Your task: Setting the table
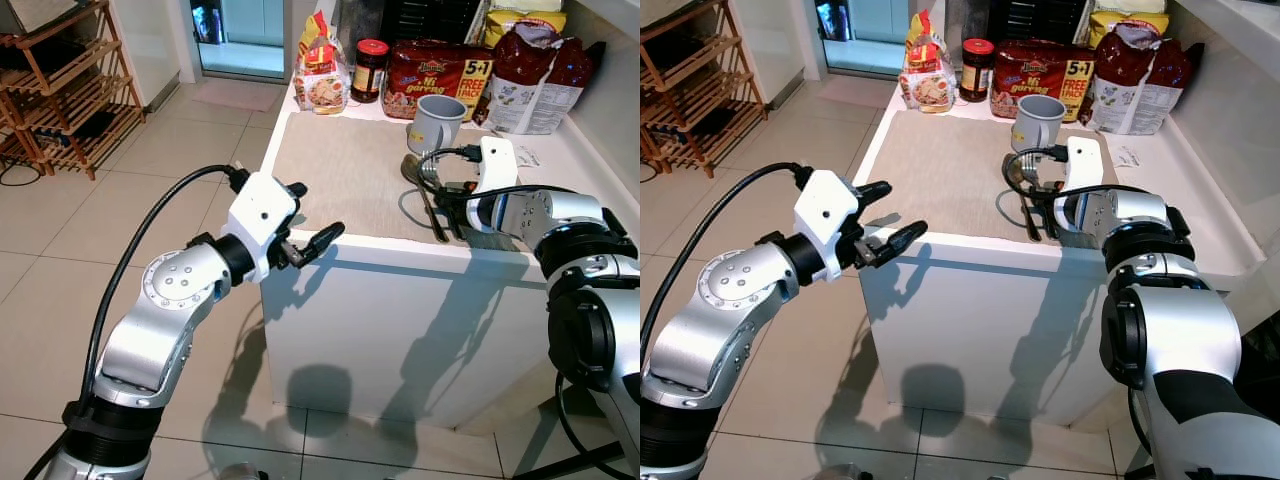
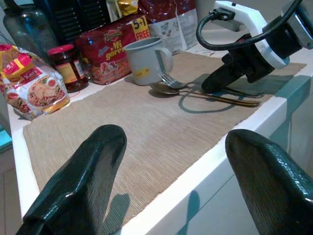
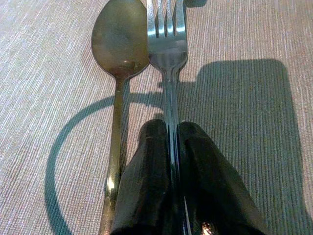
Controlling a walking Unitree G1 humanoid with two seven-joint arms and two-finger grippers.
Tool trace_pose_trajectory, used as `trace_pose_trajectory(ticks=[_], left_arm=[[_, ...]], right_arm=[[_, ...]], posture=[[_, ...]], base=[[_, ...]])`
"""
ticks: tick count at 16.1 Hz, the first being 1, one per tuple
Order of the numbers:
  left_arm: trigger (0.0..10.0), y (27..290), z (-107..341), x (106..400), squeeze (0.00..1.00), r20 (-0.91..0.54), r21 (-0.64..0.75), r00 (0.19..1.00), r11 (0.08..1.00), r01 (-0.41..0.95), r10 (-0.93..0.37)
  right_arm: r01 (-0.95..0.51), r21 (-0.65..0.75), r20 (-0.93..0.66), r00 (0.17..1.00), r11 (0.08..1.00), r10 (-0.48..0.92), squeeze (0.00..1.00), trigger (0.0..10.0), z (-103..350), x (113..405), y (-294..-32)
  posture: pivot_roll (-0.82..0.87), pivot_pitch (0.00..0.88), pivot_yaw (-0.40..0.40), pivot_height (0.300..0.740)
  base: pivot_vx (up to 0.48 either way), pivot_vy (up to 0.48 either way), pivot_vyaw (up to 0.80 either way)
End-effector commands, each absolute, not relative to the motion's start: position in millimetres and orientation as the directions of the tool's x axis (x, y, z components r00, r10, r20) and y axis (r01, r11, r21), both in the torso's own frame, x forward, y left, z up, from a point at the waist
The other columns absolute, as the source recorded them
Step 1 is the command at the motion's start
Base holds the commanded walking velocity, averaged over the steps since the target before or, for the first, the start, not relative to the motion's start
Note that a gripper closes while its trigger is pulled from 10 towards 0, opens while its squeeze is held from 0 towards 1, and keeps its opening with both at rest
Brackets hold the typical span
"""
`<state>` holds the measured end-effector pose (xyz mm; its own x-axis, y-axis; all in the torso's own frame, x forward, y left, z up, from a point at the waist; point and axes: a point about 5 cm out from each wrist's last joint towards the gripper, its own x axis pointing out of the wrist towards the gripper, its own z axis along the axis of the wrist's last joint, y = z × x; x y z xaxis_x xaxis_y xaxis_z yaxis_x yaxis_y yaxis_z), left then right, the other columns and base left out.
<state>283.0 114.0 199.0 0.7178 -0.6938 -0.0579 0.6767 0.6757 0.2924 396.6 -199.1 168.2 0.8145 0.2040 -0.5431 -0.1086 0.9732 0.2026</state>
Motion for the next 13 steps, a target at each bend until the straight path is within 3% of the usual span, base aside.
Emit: trace_pose_trajectory(ticks=[1,7,13], left_arm=[[10.0,110,201,280,0.0,-0.059,0.3,0.701,0.657,0.691,-0.711],[10.0,111,201,281,0.0,-0.067,0.3,0.706,0.66,0.689,-0.706],[10.0,115,203,283,0.0,-0.064,0.304,0.719,0.673,0.675,-0.692]], right_arm=[[-0.104,0.197,-0.561,0.803,0.975,0.199,0.0,0.0,167,396,-201],[-0.097,0.205,-0.548,0.813,0.974,0.197,0.0,0.0,170,396,-203],[-0.219,0.216,-0.476,0.827,0.951,0.299,0.0,0.0,208,404,-195]], posture=[[0.1,0.0,-0.049,0.74],[0.1,0.0,-0.051,0.74],[0.09,0.0,-0.043,0.74]], base=[[0.0,0.0,0.0],[0.0,0.0,0.0],[0.0,0.0,0.0]])
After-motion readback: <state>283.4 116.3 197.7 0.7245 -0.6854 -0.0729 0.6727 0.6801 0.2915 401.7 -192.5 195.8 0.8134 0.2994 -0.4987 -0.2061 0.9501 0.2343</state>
